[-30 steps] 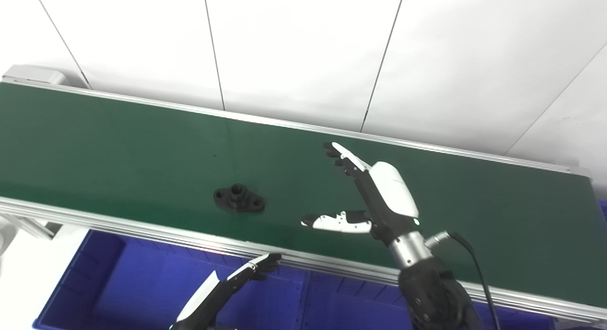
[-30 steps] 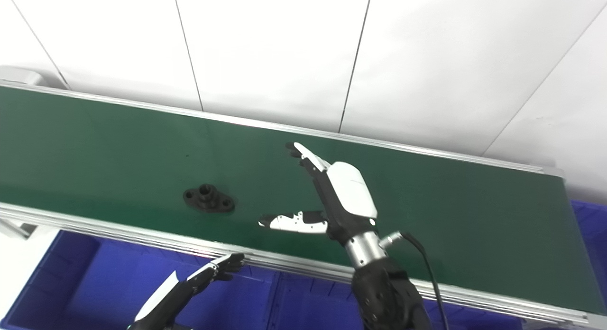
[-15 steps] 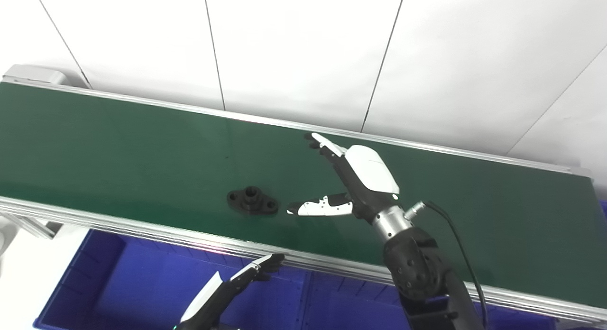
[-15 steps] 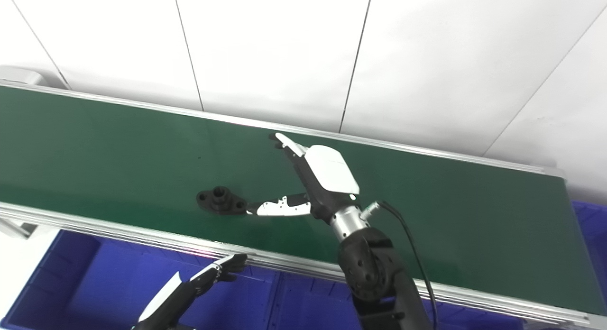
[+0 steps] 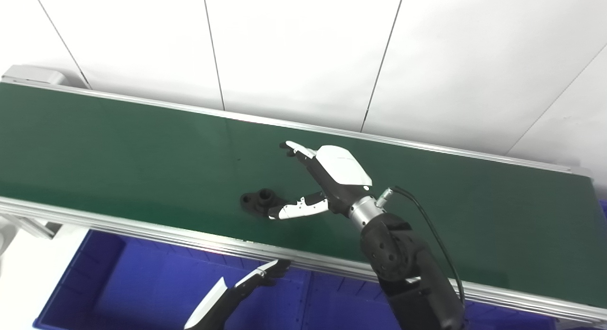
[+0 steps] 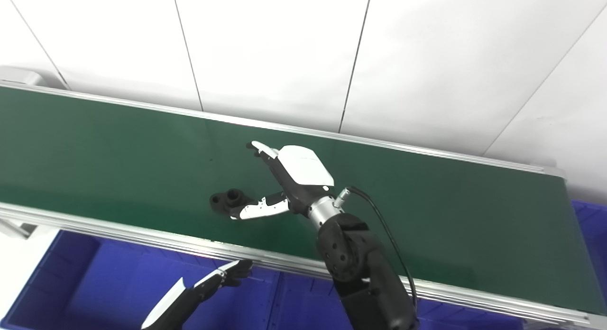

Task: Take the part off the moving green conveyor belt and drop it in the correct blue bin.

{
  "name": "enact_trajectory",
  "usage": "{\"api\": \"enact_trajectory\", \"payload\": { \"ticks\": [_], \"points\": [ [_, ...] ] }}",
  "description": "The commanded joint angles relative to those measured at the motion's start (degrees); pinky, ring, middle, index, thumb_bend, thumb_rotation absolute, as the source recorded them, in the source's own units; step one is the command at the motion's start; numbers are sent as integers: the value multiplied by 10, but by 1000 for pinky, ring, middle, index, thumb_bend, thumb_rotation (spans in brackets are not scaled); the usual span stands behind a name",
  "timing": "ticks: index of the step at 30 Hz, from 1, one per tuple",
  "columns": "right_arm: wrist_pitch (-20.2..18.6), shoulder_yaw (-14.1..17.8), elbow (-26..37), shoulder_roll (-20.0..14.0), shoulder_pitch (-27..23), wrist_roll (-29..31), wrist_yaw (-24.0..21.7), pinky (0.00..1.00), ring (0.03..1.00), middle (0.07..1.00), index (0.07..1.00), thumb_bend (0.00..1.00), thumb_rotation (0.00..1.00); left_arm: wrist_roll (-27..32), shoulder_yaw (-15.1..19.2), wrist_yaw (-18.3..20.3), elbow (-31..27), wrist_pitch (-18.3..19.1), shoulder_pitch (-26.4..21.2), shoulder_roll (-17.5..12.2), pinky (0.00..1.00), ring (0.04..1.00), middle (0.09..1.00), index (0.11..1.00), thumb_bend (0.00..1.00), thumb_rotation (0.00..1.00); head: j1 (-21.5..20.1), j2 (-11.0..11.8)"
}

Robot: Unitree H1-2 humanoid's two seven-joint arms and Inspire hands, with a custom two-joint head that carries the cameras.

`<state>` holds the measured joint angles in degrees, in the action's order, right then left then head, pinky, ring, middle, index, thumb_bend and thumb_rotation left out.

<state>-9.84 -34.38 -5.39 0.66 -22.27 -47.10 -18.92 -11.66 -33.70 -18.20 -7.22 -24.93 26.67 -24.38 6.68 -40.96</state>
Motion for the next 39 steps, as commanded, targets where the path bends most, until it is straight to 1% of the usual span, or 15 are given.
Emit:
{"api": "enact_trajectory", "payload": {
  "ticks": [1,4,8,11,15,16,21,25,29,33,34,35,36,37,39],
  "points": [
    [8,-3,4,17,-20,-8,24,802,829,853,912,862,519,-7,-4,-17,-14,-20,4,-2,806,862,891,895,851,563,1,0],
    [7,-10,-12,20,-21,-14,31,799,826,850,909,862,491,-11,-8,-27,-14,-20,4,-2,803,860,889,893,847,569,1,-2],
    [7,-28,-46,21,-25,-32,38,795,820,846,906,865,467,-11,-13,-39,-12,-20,2,-4,811,867,893,896,837,569,2,-5],
    [7,-34,-65,19,-27,-38,40,812,828,849,899,854,407,-15,-17,-49,-12,-20,0,-3,811,863,887,895,831,570,3,-6],
    [13,-38,-95,15,-27,-41,55,816,821,837,884,859,343,-14,-23,-56,-14,-20,-1,-5,813,863,889,893,819,559,4,-8],
    [13,-39,-98,15,-28,-41,57,816,820,836,883,859,341,-13,-24,-58,-14,-20,-1,-5,813,863,889,893,819,558,4,-9],
    [16,-45,-124,7,-32,-46,75,800,807,823,878,857,303,-17,-28,-63,-16,-20,-1,-8,815,866,891,896,811,560,5,-13],
    [16,-52,-137,-3,-36,-51,83,795,803,821,881,840,294,-23,-27,-64,-19,-20,2,-7,823,870,896,901,810,574,5,-16],
    [15,-64,-148,-15,-40,-64,90,767,780,801,869,833,229,-23,-28,-63,-25,-20,4,-6,830,874,900,903,803,569,6,-21],
    [18,-70,-150,-22,-42,-63,95,754,763,788,856,799,174,-19,-29,-61,-28,-20,5,-6,840,879,902,903,793,546,6,-23],
    [22,-71,-150,-25,-40,-60,98,609,635,678,821,712,110,-20,-29,-63,-28,-20,6,-6,838,879,902,904,791,547,7,-27],
    [24,-71,-150,-27,-39,-58,100,516,553,609,799,657,70,-20,-30,-64,-29,-20,6,-6,837,879,902,905,789,547,7,-27],
    [27,-71,-148,-28,-37,-56,102,456,500,564,785,622,45,-19,-30,-64,-29,-20,7,-6,837,879,902,905,788,548,8,-28],
    [28,-71,-147,-29,-35,-54,103,329,380,512,745,583,18,-18,-30,-64,-30,-20,8,-5,840,881,903,907,787,544,8,-28],
    [31,-78,-139,-34,-32,-53,93,247,307,484,709,562,4,-17,-30,-63,-32,-20,9,-5,842,883,904,909,784,545,8,-32]
  ]
}}
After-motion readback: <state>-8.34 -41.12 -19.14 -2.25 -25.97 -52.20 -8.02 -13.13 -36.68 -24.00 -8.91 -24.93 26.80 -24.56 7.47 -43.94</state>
